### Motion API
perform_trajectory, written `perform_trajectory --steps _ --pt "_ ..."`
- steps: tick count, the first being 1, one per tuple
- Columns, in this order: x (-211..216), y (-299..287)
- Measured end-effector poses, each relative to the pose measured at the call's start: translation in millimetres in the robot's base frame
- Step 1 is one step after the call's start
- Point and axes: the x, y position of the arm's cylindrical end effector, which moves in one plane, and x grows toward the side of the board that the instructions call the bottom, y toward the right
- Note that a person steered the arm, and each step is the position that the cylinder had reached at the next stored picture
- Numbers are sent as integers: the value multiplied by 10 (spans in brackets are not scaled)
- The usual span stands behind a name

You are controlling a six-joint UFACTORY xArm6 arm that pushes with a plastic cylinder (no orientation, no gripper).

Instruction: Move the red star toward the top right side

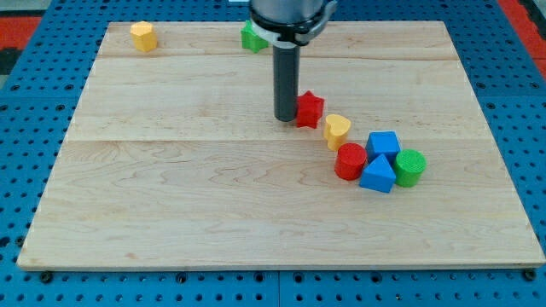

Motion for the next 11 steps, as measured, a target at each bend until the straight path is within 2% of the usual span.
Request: perform_trajectory --steps 3,5,6,7,8,9,10,11 --pt "367 75" --pt "-302 157" --pt "-275 193" --pt "-17 188" --pt "-165 455" --pt "-590 547" --pt "-793 797" --pt "-529 832"
